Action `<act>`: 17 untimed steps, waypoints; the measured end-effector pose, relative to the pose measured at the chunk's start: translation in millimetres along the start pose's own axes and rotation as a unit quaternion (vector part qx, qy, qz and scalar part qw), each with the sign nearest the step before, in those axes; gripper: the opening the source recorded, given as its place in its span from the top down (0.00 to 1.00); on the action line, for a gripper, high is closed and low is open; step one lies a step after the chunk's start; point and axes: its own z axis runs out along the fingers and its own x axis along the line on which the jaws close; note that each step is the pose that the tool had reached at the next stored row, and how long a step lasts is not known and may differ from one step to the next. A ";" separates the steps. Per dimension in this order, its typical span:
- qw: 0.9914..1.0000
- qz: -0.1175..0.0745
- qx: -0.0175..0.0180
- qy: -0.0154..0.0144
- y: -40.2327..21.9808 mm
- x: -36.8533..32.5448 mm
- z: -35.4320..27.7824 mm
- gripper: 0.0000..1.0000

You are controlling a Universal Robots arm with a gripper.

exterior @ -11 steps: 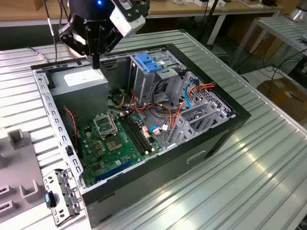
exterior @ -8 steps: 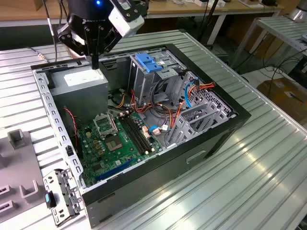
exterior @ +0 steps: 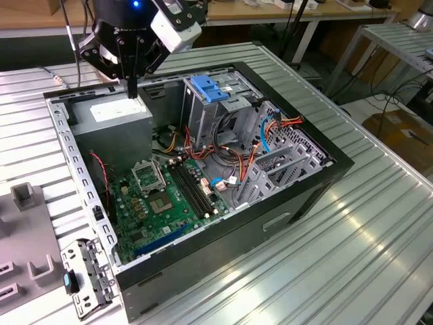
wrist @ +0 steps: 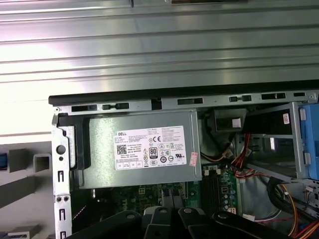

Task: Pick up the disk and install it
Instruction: 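Reach for the disk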

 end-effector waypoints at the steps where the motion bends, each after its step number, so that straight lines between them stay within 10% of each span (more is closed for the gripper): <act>1: 1.000 0.000 0.000 0.000 0.0 0.2 0.0 0.89; 17: 1.000 0.000 0.000 0.000 -0.6 7.0 0.5 0.89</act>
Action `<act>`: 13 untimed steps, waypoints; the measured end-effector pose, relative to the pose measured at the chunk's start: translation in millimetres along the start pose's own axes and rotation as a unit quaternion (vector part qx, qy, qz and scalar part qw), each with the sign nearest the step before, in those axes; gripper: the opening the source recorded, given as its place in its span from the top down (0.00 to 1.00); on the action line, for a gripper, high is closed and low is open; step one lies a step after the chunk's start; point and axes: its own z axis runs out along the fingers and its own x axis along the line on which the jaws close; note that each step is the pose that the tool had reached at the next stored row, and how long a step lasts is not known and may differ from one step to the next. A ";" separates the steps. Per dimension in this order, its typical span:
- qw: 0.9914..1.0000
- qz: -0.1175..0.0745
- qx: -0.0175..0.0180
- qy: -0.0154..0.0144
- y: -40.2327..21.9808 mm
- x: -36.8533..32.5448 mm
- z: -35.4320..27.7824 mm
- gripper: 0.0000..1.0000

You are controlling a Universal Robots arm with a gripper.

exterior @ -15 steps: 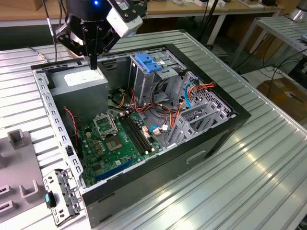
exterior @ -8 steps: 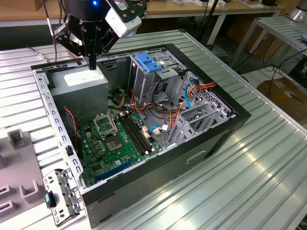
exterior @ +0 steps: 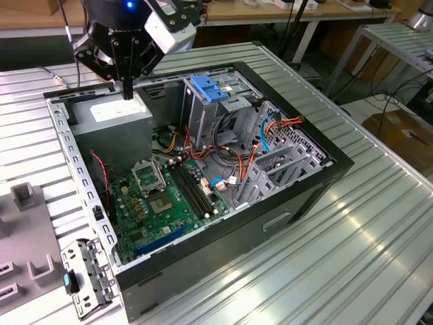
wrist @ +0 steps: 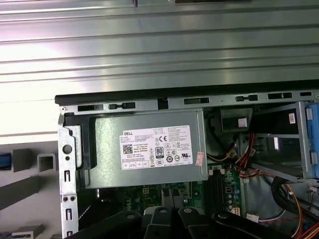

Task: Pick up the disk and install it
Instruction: 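Reach for the disk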

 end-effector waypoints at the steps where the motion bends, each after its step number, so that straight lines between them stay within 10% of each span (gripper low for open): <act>1: 1.000 0.000 0.000 0.000 0.0 0.6 0.1 0.89; 13: 1.000 0.000 0.000 0.002 -0.7 8.8 0.9 0.89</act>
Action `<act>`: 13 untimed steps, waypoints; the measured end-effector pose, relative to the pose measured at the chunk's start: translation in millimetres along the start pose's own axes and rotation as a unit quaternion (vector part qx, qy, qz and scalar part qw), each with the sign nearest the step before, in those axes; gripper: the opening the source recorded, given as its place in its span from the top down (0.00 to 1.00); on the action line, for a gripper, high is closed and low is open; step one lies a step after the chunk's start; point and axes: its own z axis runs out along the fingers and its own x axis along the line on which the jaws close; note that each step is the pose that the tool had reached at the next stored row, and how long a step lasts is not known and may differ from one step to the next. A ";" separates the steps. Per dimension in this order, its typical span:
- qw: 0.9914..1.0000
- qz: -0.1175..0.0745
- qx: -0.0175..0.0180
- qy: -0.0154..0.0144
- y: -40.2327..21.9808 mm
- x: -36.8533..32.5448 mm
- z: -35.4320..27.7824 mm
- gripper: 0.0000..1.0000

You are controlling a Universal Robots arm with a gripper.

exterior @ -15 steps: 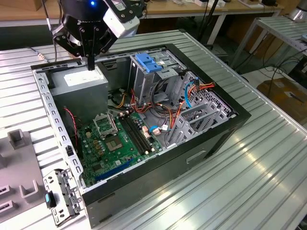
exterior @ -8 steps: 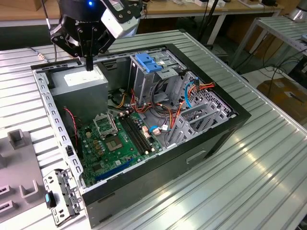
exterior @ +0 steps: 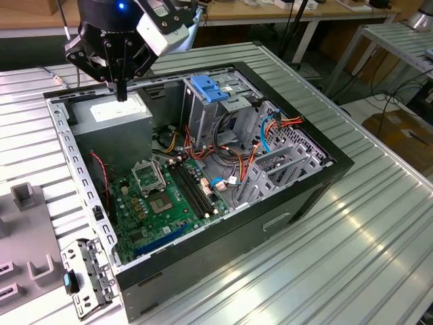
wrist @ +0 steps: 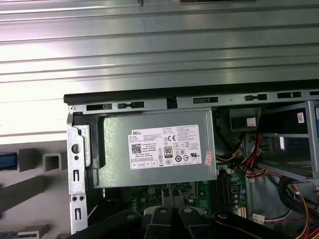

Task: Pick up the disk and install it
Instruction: 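Reach for the disk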

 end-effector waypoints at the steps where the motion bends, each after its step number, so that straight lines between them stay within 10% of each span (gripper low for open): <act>1: 1.000 0.000 0.000 0.000 -0.1 0.9 0.0 0.89; 13: 1.000 0.000 0.000 0.003 -0.8 10.6 1.0 0.89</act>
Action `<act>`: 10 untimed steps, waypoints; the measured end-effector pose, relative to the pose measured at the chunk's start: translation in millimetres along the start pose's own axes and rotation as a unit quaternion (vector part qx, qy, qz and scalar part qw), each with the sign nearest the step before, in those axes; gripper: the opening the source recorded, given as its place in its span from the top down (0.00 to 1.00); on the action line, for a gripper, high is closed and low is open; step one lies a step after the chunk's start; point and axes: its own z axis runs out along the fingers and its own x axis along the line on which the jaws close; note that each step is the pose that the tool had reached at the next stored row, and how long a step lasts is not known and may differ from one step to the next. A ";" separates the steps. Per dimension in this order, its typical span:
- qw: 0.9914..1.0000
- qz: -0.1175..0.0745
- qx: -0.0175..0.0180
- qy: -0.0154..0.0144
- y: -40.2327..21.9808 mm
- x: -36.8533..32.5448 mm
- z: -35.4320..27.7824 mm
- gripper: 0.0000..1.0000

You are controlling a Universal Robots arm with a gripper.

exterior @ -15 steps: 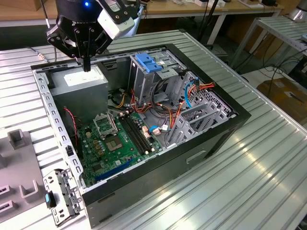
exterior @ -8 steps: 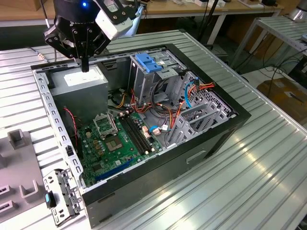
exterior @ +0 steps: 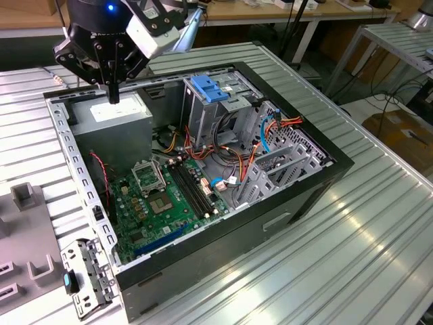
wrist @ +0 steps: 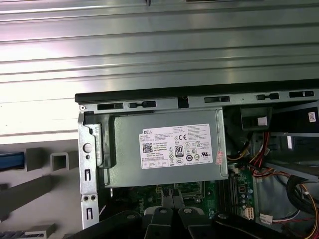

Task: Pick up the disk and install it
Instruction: 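Reach for the disk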

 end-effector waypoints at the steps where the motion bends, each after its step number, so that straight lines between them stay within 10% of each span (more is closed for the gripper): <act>1: 1.000 0.000 0.000 0.000 -0.1 0.9 0.1 0.89; 10: 1.000 0.000 0.000 0.002 -0.6 7.2 0.9 0.89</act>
